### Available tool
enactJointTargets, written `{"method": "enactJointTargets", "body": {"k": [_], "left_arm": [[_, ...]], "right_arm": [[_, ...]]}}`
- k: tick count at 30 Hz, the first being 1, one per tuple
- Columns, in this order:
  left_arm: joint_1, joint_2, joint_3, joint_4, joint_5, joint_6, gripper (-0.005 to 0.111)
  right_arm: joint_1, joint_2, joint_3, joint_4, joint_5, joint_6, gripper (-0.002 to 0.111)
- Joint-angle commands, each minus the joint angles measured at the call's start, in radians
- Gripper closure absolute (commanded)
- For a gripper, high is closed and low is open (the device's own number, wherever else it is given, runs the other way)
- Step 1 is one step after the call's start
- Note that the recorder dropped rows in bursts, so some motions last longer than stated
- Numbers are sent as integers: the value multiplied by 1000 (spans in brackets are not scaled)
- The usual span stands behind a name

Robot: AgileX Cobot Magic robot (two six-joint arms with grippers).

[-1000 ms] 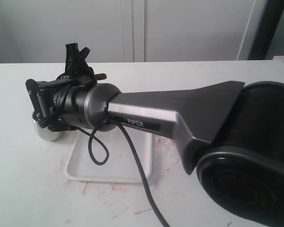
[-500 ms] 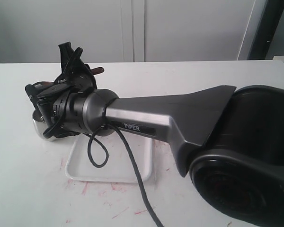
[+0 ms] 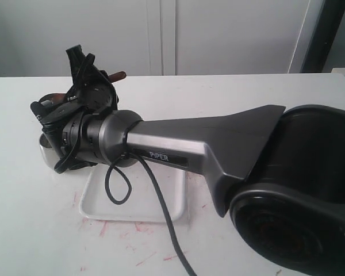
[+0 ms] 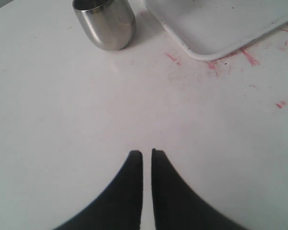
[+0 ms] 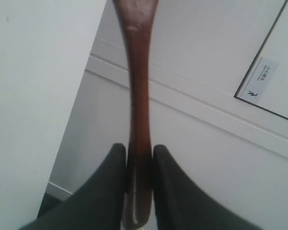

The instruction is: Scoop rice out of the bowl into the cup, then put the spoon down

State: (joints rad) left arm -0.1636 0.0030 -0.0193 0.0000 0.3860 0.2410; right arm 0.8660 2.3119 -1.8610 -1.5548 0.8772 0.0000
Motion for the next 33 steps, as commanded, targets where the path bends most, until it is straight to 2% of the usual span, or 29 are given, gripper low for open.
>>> {"method": "enactJointTargets", "body": {"k": [1,33], "left_arm": [[-2,-3,9,0,33,-6,92],[-2,-3,9,0,33,-6,92]], "right_arm": [[0,-1,-3,-36,33,0,108],[11,-1,1,-12,52,0,108]]}}
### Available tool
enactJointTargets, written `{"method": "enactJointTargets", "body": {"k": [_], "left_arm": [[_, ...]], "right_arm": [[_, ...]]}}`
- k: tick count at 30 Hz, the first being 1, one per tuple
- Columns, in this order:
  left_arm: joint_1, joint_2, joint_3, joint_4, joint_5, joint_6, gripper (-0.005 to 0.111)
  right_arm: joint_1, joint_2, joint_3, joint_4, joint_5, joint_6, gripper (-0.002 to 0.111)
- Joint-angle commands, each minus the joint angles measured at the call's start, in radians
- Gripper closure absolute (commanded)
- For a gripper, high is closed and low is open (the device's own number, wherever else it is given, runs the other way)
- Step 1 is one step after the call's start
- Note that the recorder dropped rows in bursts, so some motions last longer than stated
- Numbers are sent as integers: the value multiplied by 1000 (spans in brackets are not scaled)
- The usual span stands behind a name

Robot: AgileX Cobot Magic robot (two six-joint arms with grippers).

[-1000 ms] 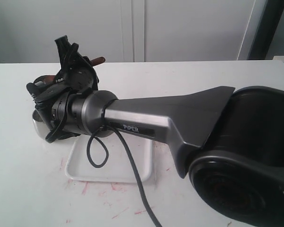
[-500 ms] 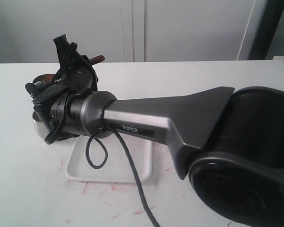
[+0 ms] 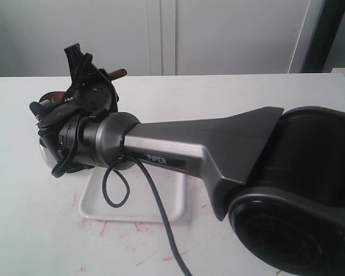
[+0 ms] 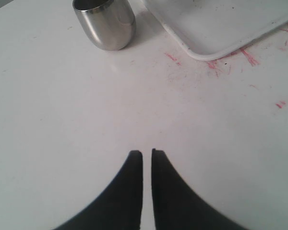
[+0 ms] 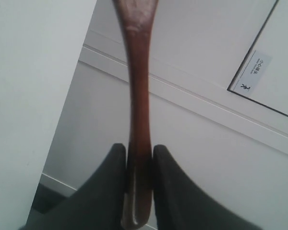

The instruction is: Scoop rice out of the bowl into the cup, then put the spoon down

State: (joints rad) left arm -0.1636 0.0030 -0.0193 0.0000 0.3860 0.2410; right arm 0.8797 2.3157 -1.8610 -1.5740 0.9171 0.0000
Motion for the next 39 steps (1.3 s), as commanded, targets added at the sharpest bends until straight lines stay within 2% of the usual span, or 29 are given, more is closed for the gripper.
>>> {"method": "enactJointTargets", "body": {"k": [1,20,30,39], "left_arm": [[-2,-3,9,0,33,-6,92],[-2,-3,9,0,33,-6,92],[-2,-3,9,0,33,-6,92],[-2,-3,9,0,33,-6,92]], "right_arm": [[-3,-5,1,29,0,0,108],[-3,-3,1,-58,48,-49,108],[-3,-3,1,-165,62,13,108],[-3,-3,1,-170,63,61,108]]}}
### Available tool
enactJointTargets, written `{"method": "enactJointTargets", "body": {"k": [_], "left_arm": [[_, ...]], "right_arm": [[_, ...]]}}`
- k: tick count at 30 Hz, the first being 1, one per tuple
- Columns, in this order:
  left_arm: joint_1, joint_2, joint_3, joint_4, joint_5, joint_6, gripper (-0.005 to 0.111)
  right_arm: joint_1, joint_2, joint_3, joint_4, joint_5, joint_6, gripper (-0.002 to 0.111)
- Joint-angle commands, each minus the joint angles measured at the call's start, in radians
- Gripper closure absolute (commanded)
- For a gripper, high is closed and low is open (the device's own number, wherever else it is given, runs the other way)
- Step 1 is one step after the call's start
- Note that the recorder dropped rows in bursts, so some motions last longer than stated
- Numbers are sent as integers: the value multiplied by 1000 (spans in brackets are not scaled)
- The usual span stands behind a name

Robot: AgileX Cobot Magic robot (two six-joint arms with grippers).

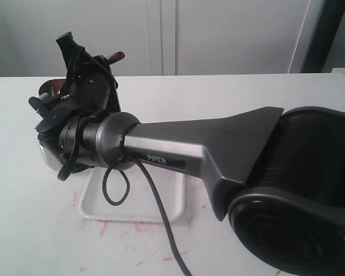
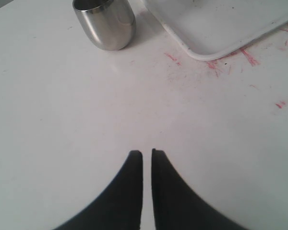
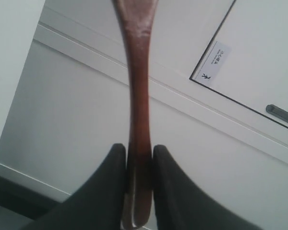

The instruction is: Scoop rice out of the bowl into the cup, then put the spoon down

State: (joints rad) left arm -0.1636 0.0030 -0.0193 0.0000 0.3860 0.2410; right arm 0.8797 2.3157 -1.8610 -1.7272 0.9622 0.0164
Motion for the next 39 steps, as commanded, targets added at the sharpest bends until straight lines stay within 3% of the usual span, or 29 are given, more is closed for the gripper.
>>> {"method": "enactJointTargets", "body": {"k": [1,33,36,39], "left_arm": [[-2,-3,9,0,33,-6,92],[-2,-3,9,0,33,-6,92],[-2,-3,9,0,33,-6,92],[-2,-3,9,0,33,-6,92]], "right_arm": [[-3,-3,1,-17,22,62,108],[9,-3,1,74,-28,-9,108],[9,-3,1,72,5,133,108],[9,-19,1,74,64,443,108]]}}
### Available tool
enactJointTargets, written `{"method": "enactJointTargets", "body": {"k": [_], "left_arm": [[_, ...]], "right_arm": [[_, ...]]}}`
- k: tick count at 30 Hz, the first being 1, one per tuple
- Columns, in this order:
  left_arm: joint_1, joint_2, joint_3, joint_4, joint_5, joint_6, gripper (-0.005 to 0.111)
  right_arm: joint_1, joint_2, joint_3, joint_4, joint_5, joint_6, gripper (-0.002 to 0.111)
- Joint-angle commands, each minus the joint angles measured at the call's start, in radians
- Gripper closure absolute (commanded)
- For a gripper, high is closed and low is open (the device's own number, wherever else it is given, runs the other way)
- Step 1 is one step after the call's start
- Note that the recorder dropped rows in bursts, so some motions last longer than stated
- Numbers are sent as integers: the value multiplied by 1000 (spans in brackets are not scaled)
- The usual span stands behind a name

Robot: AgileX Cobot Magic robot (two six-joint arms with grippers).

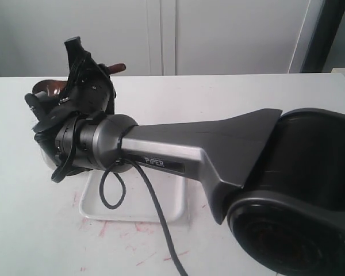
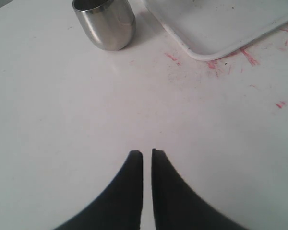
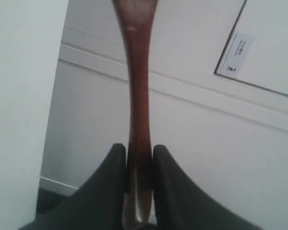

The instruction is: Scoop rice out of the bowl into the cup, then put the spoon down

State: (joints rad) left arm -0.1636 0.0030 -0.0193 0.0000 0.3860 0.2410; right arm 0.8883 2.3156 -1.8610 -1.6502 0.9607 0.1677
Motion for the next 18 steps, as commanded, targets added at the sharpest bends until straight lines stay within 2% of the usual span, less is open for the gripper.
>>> {"method": "enactJointTargets", "body": {"k": [1,6,14,18], "left_arm": [[-2,-3,9,0,33,-6,92],[-2,-3,9,0,33,-6,92],[-2,-3,9,0,33,-6,92],[-2,-3,9,0,33,-6,92]], "right_arm": [[0,-26,1,2,68,340,108],[0,-170,1,166,22,565,108],[0,-413,1,538,-47,568,108],[0,-518,1,735,-45,505,108]]}}
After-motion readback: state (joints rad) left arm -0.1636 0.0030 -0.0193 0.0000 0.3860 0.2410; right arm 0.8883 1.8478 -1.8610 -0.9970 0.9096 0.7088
